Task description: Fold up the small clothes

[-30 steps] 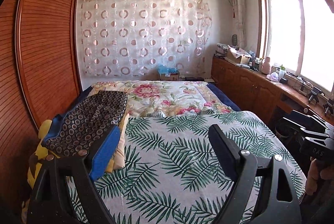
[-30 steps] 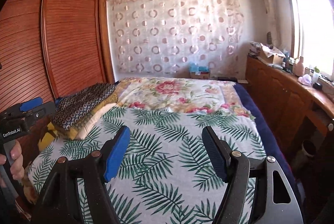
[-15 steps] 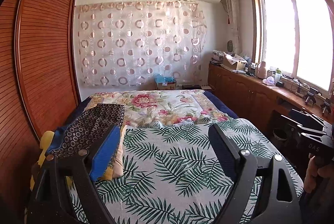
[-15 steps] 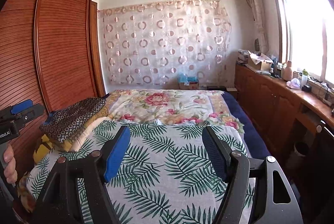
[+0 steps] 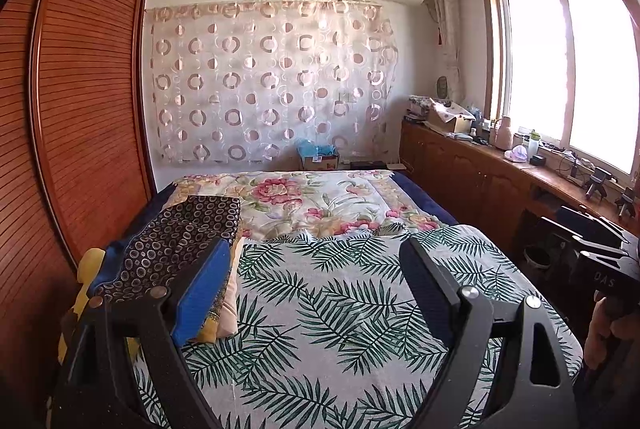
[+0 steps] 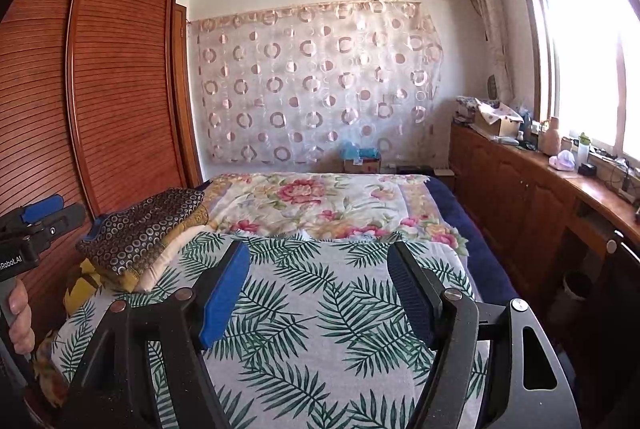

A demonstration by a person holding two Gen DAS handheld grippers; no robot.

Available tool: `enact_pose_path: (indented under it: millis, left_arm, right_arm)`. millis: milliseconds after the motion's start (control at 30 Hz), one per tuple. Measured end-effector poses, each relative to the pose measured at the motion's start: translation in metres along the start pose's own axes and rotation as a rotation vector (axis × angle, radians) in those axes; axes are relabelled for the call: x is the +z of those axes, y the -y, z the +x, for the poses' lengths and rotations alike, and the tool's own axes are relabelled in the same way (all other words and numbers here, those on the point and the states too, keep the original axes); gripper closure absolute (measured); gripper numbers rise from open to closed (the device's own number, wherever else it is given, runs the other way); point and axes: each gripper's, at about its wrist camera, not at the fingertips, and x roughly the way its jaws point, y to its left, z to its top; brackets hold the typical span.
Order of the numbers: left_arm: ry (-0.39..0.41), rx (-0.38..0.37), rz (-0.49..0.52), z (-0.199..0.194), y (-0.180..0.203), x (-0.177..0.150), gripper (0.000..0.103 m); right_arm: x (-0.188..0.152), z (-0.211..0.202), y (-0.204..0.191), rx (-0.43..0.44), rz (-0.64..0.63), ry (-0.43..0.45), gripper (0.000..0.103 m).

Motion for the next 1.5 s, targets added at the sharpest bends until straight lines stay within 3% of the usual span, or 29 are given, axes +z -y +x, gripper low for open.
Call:
enact_pose_path:
  millis: [1500]
  left_arm:
    - [0.003, 0.004, 0.010, -0.003, -0.001, -0.004, 0.016]
  right_arm:
    - [-0.003, 0.002, 0.015, 0.013, -0.008, 0.001, 0.030]
